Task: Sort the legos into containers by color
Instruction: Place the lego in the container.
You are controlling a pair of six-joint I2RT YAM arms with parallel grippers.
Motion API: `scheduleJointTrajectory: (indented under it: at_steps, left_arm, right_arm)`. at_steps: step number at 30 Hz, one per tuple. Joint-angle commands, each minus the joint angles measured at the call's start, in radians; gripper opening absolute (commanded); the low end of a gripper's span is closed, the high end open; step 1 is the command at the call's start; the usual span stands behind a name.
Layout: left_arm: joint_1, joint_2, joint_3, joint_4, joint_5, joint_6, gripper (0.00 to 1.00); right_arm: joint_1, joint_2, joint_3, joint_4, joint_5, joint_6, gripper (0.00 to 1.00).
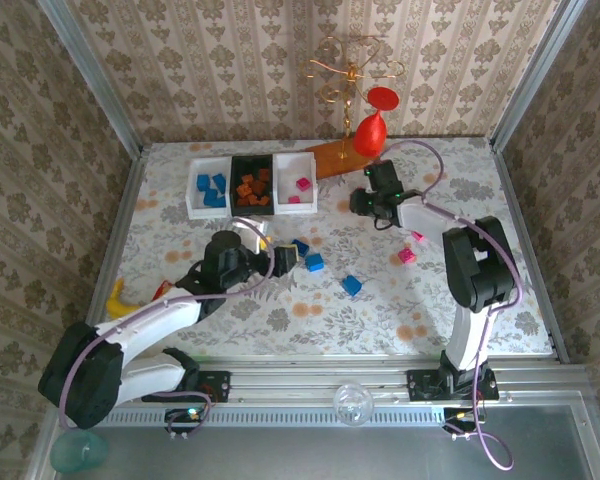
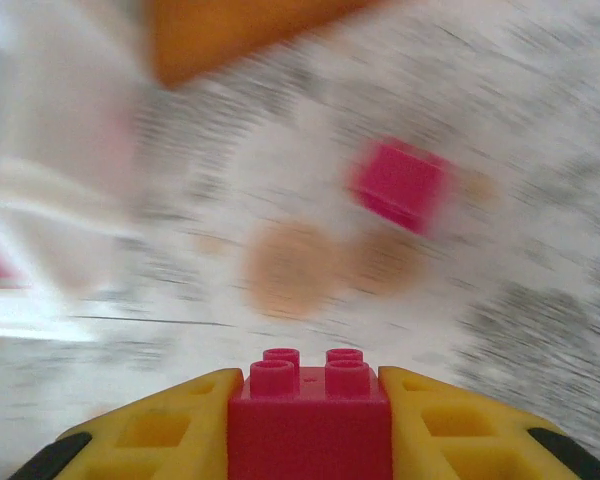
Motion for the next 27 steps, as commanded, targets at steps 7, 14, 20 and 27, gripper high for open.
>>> scheduleJointTrajectory:
  at_steps: [7,14,20,27]
  left_arm:
    - [0.09,-0.16,-0.056,-0.098,-0.027,-0.042,0.88]
    - [0.095,-0.207,-0.061,-0.166,-0.004,-0.046,0.89]
    - [0.094,-0.182,-0.064,-0.14,0.037,-0.051,0.94]
    - [0.088,-0.12,-0.03,-0.113,0.082,-0.058,0.98]
  right_arm:
    - [0.153,0.183,0.291,0.117,-0.075,-0.003,0.36]
    - [0.157,0.445,0.682,-0.035,-0.085,-0.01,0.46]
    - [0.157,0.405,0.716,-0.07,-0.113,-0.031,0.64]
    - [0.15,0.157,0.435,-0.016,-0.06,-0.092,0.73]
